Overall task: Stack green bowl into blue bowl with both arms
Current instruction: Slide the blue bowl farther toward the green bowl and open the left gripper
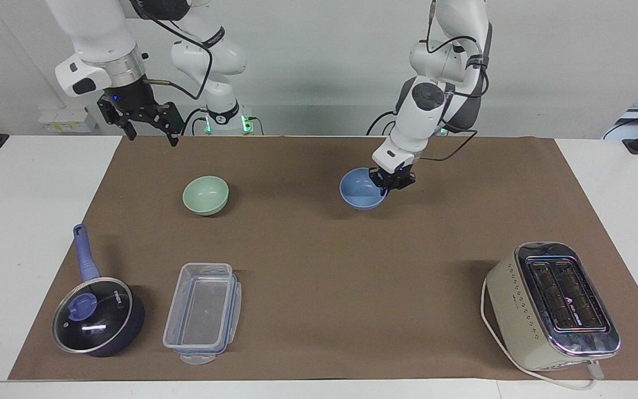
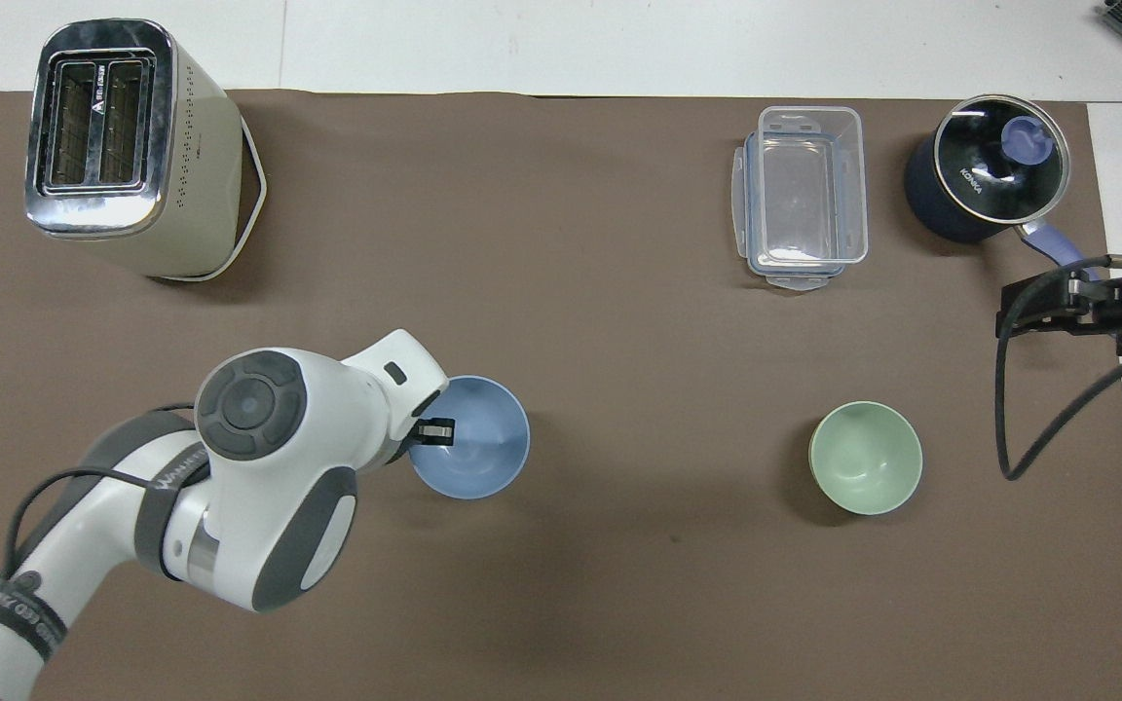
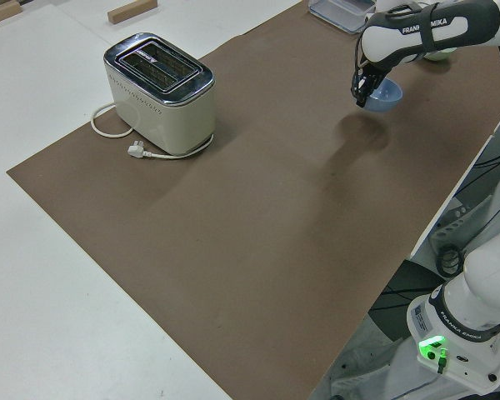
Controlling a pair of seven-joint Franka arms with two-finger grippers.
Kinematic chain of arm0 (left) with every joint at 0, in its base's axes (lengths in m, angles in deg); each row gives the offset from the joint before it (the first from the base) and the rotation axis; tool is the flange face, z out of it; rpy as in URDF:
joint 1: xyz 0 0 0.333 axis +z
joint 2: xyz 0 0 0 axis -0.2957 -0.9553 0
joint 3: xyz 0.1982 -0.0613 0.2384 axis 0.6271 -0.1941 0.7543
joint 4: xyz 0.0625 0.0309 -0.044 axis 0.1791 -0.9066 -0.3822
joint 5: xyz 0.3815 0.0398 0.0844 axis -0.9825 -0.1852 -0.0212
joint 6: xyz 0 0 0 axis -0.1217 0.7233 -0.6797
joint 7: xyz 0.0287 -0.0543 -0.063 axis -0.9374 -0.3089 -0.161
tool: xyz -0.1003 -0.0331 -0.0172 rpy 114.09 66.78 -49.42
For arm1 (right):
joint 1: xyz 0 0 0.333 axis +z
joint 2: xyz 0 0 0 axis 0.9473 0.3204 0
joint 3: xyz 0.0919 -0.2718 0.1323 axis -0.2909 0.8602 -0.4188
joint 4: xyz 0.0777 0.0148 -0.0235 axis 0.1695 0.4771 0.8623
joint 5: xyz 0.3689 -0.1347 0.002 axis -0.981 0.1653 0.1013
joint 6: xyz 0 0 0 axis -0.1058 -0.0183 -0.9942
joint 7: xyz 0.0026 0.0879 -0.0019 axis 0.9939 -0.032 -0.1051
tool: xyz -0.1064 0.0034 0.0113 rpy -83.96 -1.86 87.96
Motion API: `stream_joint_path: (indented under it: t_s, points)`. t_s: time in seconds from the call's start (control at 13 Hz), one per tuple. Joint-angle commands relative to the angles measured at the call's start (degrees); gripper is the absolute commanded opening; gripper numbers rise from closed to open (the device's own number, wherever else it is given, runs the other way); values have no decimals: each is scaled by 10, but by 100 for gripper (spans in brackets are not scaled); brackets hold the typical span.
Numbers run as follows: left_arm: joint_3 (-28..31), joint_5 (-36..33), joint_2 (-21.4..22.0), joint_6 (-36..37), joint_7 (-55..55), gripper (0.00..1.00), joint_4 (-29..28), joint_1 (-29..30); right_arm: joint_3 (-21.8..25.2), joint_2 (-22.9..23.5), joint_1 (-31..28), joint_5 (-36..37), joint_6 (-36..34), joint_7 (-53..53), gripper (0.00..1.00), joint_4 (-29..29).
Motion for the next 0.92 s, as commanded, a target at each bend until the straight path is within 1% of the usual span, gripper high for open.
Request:
stream_joint_path:
  t_s: [0.0,0.08,0.15,0.31,0.54,0.69,0.85]
  points:
    - [10,10,-16,-70,-14,25,-30,-22,0,-11,-4,-2,6,2,100,14]
    - [10,10,-17,-69,-17,83,-29,-22,0,-11,-4,-2,6,2,100,14]
    - [11,10,-18,-65,-17,100,-23,-21,0,-11,-4,-2,6,2,100,14]
    - [14,9,-31,-52,-14,100,6,-10,0,-11,-4,-1,7,2,100,14]
    - [15,5,-30,8,6,100,49,45,0,-11,-4,-2,6,-3,100,14]
    - [15,4,-27,41,61,100,72,100,0,-12,-3,-2,6,-3,100,14]
    - [15,4,-24,95,122,100,107,157,0,-12,-3,-2,5,1,100,14]
